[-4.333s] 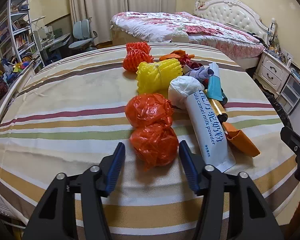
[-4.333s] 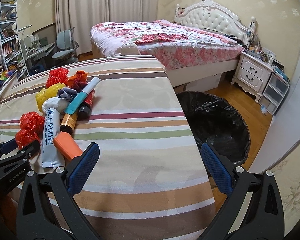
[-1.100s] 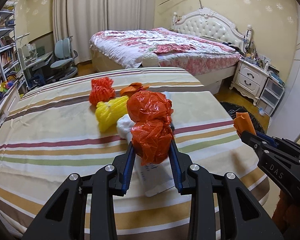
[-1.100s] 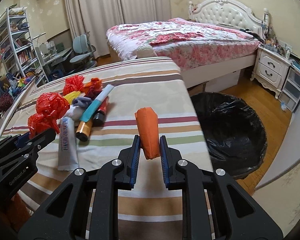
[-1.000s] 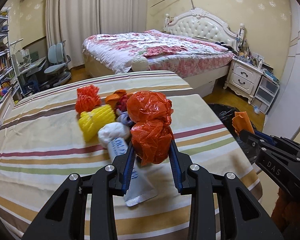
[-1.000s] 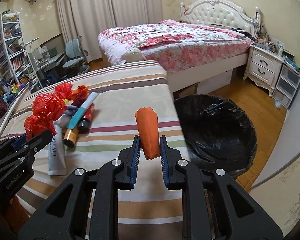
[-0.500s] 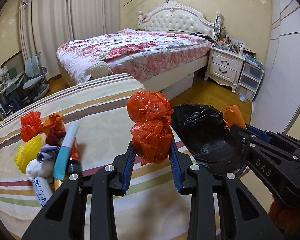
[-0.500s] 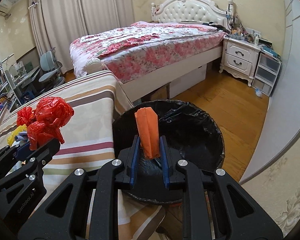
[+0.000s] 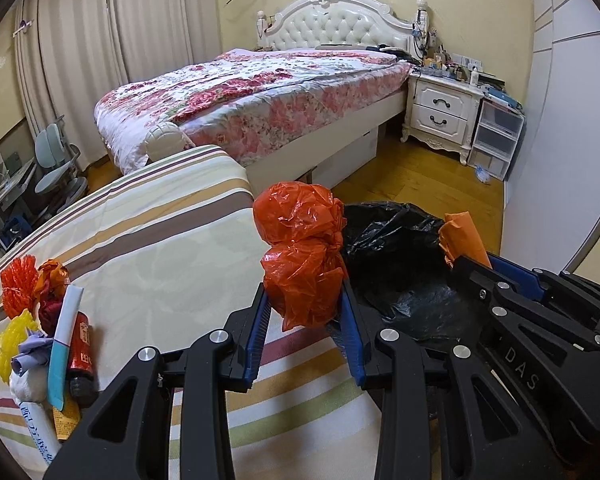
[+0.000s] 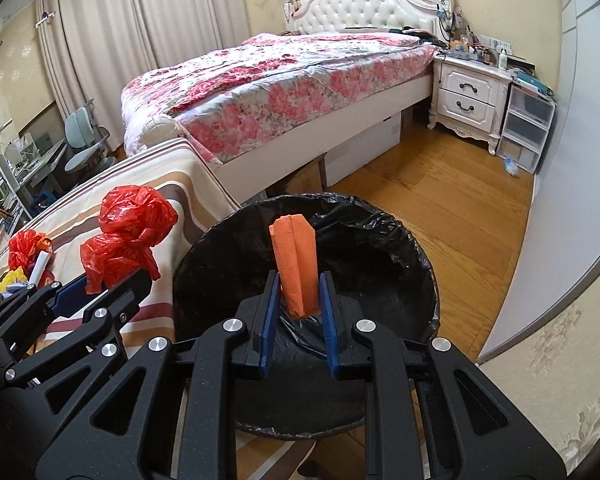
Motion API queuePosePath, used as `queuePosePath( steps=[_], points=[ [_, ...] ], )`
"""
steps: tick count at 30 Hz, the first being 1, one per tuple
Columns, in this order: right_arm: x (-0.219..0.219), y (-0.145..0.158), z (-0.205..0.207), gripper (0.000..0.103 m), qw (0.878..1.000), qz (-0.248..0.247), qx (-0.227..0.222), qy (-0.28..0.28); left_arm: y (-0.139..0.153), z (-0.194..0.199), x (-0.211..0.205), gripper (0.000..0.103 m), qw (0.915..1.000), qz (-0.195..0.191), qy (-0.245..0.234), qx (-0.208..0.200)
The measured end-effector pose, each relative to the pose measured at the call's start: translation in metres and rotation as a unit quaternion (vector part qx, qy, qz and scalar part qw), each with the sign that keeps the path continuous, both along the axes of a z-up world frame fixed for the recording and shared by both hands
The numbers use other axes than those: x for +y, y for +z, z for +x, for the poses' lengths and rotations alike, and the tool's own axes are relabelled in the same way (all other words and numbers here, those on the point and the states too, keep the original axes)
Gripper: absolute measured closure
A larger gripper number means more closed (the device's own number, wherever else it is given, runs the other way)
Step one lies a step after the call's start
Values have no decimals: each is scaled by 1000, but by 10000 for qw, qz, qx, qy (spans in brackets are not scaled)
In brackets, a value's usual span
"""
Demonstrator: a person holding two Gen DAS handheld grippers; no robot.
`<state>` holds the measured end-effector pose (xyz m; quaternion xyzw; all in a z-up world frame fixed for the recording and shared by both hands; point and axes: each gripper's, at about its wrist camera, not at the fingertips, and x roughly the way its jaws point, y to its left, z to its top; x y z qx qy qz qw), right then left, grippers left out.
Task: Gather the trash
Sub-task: 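Open both grippers to drop the red bag and orange foam into the bin, then move both grippers back over the table toward the white milk-powder tube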
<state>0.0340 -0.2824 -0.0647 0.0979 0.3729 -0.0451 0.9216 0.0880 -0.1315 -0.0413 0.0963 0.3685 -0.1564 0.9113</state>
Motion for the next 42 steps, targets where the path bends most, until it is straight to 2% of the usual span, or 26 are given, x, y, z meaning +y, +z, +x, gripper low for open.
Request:
queuePosePath(
  steps=[4, 9, 10, 11, 15, 16, 19, 23, 32, 42],
  points=[
    [-4, -3, 4, 83, 10000, 49, 31, -45, -5, 6, -6, 67, 9999, 42, -3, 103],
    [-10, -7, 5, 81, 9999, 64, 42, -135, -6, 9, -9, 51, 9999, 92, 32, 96],
    [-10, -7, 4, 76, 9998, 67, 41, -164, -5, 8, -9, 44, 9999, 94, 40, 73],
    [-11, -7, 3, 72, 9998, 63, 23, -200, -5, 7, -9, 43, 9999, 89, 45, 54],
    [-13, -5, -2, 69, 9996, 53, -15, -276, -3, 4, -7, 35, 9999, 113, 55, -10],
    [-14, -3, -2, 65, 9996, 53, -22, -289, -2, 3, -6, 35, 9999, 114, 63, -26],
    [-12, -1, -7, 62, 9996, 17, -28, -290, 2, -1, -1, 34, 9999, 118, 100, -62],
    [-4, 3, -15, 54, 9996, -34, -59, -261, 7, -10, 11, 34, 9997, 128, 195, -118],
    [23, 0, -42, 49, 10000, 9, 18, -48, 10, -35, 47, 34, 9986, 126, 504, -85],
    [65, -2, -69, 49, 9993, 12, 47, 377, 11, -67, 100, 34, 9938, 186, 1093, -90]
  ],
)
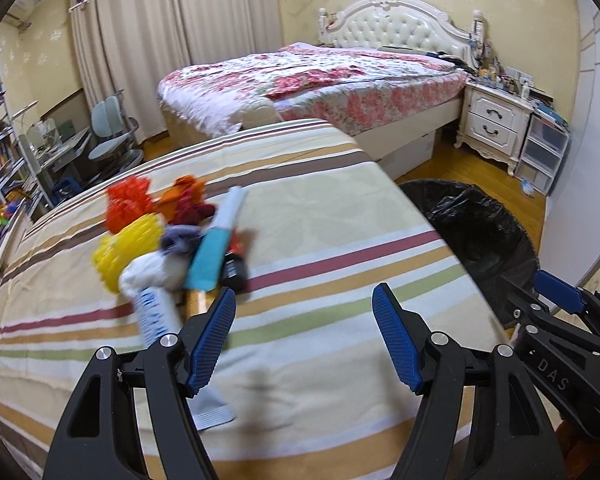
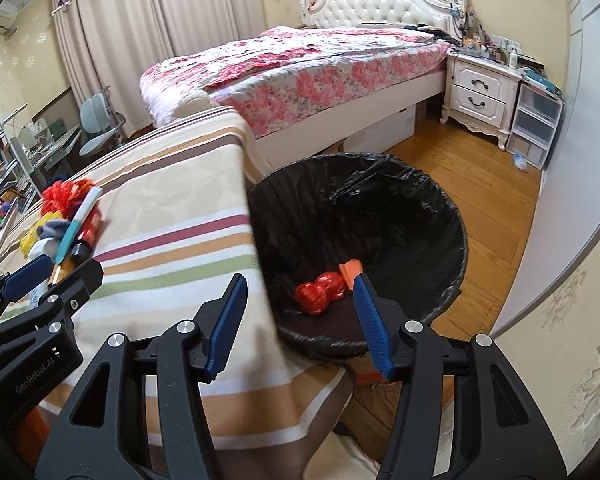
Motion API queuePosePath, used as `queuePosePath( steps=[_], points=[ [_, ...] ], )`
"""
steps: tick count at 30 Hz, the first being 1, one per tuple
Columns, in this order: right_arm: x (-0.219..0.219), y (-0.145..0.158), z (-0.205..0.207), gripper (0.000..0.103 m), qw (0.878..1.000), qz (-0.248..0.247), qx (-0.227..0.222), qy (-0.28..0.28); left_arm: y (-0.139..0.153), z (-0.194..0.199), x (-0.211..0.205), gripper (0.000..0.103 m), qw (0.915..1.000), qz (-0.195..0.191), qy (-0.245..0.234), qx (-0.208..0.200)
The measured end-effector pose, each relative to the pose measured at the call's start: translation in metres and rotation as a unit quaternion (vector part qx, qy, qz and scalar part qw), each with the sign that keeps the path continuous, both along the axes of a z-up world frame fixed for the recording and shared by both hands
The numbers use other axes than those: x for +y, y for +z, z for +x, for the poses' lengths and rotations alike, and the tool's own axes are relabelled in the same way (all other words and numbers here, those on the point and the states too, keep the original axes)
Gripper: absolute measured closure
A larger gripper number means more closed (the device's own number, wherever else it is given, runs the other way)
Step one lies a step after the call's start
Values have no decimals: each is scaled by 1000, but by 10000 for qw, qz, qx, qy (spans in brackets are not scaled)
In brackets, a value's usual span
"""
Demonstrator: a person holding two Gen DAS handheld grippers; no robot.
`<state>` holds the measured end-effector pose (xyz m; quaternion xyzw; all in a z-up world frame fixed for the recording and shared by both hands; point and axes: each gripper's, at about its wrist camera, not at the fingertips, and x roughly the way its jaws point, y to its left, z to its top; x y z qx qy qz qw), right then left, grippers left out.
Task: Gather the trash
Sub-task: 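Move both grippers back over the table toward the white milk-powder tube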
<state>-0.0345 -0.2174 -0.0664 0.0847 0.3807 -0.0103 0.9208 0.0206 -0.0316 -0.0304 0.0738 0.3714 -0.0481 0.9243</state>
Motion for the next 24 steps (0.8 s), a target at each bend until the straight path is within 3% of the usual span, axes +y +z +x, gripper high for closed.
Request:
queuePosePath(
  steps=[12, 21, 24],
  points=[
    [44, 1, -18, 48, 9986, -88, -39, 513, -10, -20, 69, 32, 9956, 38, 933, 8],
    [68, -2, -14, 47, 9971, -113, 40, 748, -24, -8, 90, 32, 9938, -284, 988, 419],
    [70, -2, -12, 47, 9968, -106, 62, 793, -24, -8, 88, 41, 9951, -332, 832, 422]
  ],
)
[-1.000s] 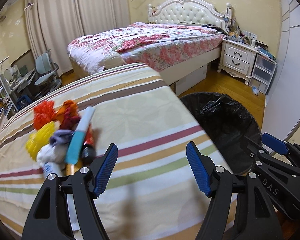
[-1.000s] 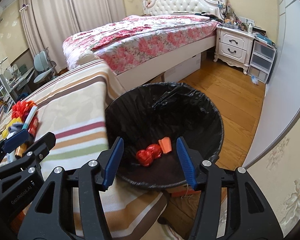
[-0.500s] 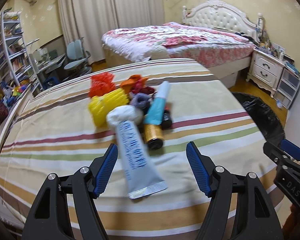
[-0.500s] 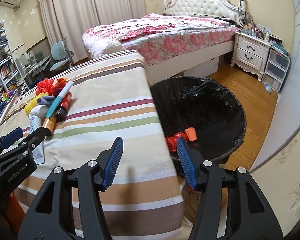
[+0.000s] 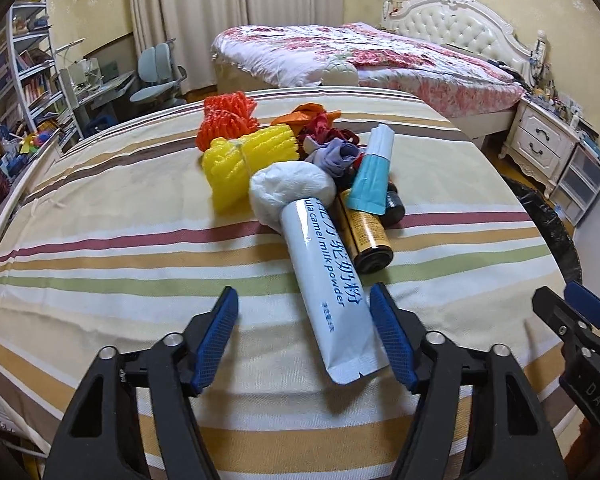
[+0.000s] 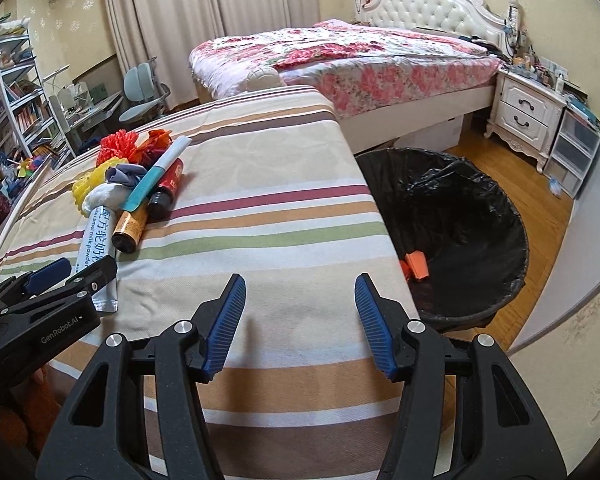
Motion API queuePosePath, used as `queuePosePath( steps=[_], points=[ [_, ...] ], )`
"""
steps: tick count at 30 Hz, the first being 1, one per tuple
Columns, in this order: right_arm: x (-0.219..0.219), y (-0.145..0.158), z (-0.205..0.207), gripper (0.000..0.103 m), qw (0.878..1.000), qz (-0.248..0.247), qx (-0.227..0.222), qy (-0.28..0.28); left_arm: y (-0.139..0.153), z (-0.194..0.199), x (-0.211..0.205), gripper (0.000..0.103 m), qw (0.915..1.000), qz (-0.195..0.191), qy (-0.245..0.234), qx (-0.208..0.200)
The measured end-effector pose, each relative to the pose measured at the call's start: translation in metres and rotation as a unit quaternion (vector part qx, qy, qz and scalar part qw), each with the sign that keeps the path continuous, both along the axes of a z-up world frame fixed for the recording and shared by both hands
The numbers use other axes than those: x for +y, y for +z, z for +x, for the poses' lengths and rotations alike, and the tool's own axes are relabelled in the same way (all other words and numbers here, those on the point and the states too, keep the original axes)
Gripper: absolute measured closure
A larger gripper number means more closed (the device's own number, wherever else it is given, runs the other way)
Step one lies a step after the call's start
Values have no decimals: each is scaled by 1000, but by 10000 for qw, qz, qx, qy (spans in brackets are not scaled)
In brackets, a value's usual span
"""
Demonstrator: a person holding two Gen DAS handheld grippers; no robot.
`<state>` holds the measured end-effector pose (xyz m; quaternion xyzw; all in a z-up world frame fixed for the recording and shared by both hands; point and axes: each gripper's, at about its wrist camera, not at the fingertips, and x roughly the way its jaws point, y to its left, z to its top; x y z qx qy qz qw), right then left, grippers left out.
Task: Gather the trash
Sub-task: 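Move both grippers back over the table toward the white milk-powder tube, then grasp the white milk-powder tube with the left gripper while the right gripper grasps the teal marker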
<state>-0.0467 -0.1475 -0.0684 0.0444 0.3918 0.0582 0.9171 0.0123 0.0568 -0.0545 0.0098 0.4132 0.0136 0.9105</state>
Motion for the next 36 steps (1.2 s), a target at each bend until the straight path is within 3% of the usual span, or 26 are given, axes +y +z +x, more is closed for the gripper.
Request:
queuePosePath(
  steps=[4, 10, 12, 18, 23, 32, 36],
  points=[
    [3, 0, 1, 47, 10000, 16, 12, 48, -1, -3, 2, 53, 9998, -88, -198, -24],
    [6, -1, 0, 47, 10000, 60, 8, 63, 2, -6, 7, 53, 9997, -215, -128, -70],
    [5, 0, 1, 47, 9999, 91, -6, 54, 3, -6, 6, 51, 9997, -183, -107, -94],
    [0, 1, 1, 47, 9999, 146, -36, 16, 5, -4, 5, 33, 9997, -237, -27, -110],
    [-2, -1, 0, 47, 9998, 198, -21, -5, 2, -1, 7, 32, 9998, -188, 14, -27],
    [3, -5, 1, 47, 9997, 224, 17, 70, -1, -2, 12, 67, 9995, -280, -110, 63],
    [5, -5, -1, 47, 9997, 201, 19, 113, -1, -3, 12, 71, 9994, -280, -222, 29]
  ],
)
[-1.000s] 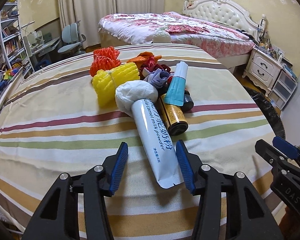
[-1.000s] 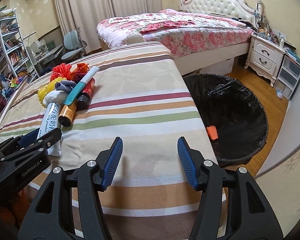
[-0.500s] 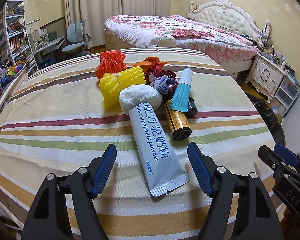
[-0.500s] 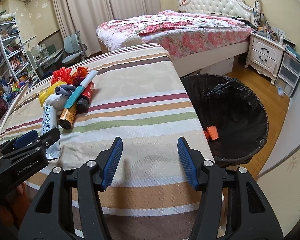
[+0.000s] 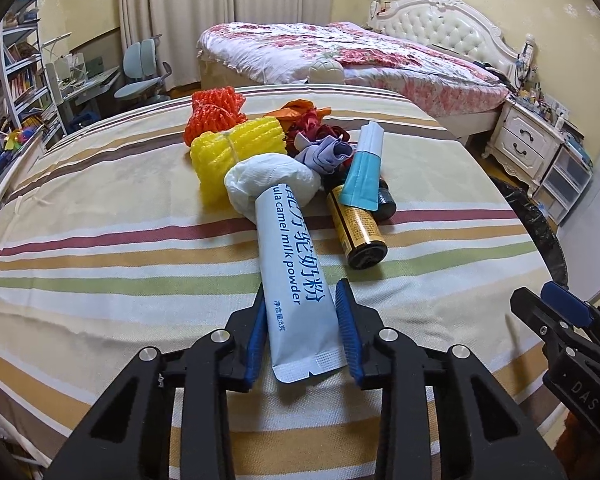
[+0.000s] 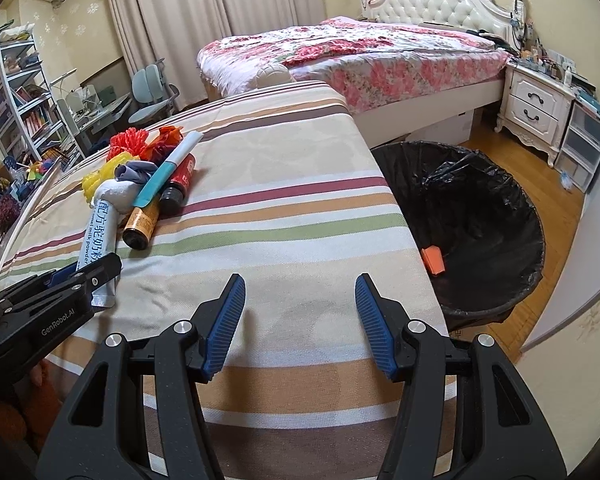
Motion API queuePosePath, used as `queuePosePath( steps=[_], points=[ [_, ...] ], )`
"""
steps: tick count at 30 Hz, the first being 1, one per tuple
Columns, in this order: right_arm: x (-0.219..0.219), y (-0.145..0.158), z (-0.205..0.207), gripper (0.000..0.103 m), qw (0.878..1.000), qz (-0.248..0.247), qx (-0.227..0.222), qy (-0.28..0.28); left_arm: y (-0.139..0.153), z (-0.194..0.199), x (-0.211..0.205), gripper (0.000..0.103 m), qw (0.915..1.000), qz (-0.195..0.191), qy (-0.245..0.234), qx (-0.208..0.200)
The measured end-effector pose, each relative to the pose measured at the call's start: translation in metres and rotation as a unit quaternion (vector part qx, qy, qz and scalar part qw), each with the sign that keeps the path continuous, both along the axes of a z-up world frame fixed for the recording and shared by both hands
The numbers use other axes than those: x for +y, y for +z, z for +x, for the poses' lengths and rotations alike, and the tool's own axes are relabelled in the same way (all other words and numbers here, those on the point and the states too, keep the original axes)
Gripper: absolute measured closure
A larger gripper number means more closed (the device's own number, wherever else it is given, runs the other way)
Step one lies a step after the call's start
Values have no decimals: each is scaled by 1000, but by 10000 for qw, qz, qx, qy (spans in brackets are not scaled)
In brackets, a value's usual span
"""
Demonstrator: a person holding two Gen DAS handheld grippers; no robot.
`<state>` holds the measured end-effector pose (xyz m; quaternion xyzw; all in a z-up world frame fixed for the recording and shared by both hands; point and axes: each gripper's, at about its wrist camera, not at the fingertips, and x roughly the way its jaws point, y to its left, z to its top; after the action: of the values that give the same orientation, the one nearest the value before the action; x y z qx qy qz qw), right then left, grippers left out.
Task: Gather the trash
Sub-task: 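Grasp the white milk-powder tube with the left gripper while the right gripper grasps the teal marker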
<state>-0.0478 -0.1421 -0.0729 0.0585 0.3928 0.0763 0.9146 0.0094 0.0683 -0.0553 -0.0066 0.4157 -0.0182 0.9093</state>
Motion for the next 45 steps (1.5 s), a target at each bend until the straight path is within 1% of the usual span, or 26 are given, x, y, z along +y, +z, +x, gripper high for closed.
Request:
queuePosePath(
  steps=[2, 3, 7, 10, 17, 24, 29, 33, 39, 42, 43, 44, 45],
  points=[
    [2, 0, 0, 47, 10000, -12, -2, 13, 1, -2, 0, 73, 10000, -37, -76, -20],
    [3, 1, 0, 47, 10000, -18, -3, 20, 1, -4, 0, 73, 9999, -107, -119, -35],
    [8, 3, 0, 47, 10000, -57, -21, 64, 6, -11, 4, 73, 9998, -123, -150, -97],
    [13, 5, 2, 47, 9999, -97, -29, 126, 11, -14, 9, 73, 9997, -153, -129, -160],
    [32, 16, 16, 47, 9993, -135, -122, 334, 24, -19, 29, 73, 9992, -33, 55, -386],
    [62, 29, 46, 47, 9979, -196, -208, 586, 25, -4, 60, 73, 9983, 123, 376, -423],
    [79, 33, 70, 47, 9973, -199, -208, 669, 24, 11, 79, 73, 9972, 222, 560, -434],
    [93, 32, 84, 47, 9970, -246, -154, 723, 20, 22, 92, 73, 9967, 216, 687, -378],
    [110, 25, 102, 47, 9961, -338, -8, 818, 14, 32, 102, 73, 9968, 149, 732, -279],
    [114, 23, 105, 49, 9955, -357, 70, 877, 11, 33, 107, 73, 9969, 88, 753, -220],
    [115, 22, 105, 53, 9953, -356, 90, 894, 10, 33, 108, 73, 9969, 72, 762, -205],
    [116, 21, 105, 60, 9951, -347, 117, 917, 10, 34, 110, 73, 9968, 59, 768, -195],
    [117, 21, 105, 63, 9950, -336, 142, 928, 9, 35, 111, 73, 9968, 44, 778, -183]
  ],
)
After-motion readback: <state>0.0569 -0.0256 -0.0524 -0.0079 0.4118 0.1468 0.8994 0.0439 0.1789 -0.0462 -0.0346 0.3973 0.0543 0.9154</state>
